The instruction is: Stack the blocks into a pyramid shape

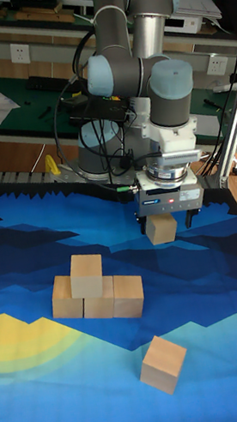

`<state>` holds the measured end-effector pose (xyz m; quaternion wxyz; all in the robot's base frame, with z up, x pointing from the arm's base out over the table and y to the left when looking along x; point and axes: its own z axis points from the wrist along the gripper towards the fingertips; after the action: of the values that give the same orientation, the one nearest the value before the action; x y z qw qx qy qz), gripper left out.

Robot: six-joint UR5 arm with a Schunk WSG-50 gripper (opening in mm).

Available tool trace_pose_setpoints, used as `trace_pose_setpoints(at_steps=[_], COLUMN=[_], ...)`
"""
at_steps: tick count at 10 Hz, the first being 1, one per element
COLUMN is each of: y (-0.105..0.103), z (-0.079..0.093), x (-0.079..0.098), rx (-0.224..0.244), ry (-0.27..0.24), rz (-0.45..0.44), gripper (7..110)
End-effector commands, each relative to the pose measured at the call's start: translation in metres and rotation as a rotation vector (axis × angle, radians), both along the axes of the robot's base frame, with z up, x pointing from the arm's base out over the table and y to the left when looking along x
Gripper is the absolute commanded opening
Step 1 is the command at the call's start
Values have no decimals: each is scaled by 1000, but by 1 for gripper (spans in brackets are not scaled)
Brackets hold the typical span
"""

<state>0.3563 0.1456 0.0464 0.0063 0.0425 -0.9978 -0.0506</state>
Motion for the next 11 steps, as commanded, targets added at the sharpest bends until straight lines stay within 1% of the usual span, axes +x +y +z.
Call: trace_pose_setpoints(at_steps=[1, 2, 4, 5, 6, 7, 8, 9, 10, 11], y=[3, 4, 11, 17, 17, 14, 8, 5, 7, 6], z=[1, 1, 2, 3, 3, 3, 2, 2, -1, -6], x=[-3, -1, 1, 4, 4, 5, 6, 8, 1, -10], rx=[13, 18, 47, 74, 74, 60, 35, 25, 29, 26], ry=[15, 9, 0, -12, -16, -19, -24, -28, -30, -18], rz=[-18, -14, -21, -9, 0, 3, 6, 1, -2, -9], gripper=[88, 88, 88, 88, 88, 88, 88, 88, 88, 88])
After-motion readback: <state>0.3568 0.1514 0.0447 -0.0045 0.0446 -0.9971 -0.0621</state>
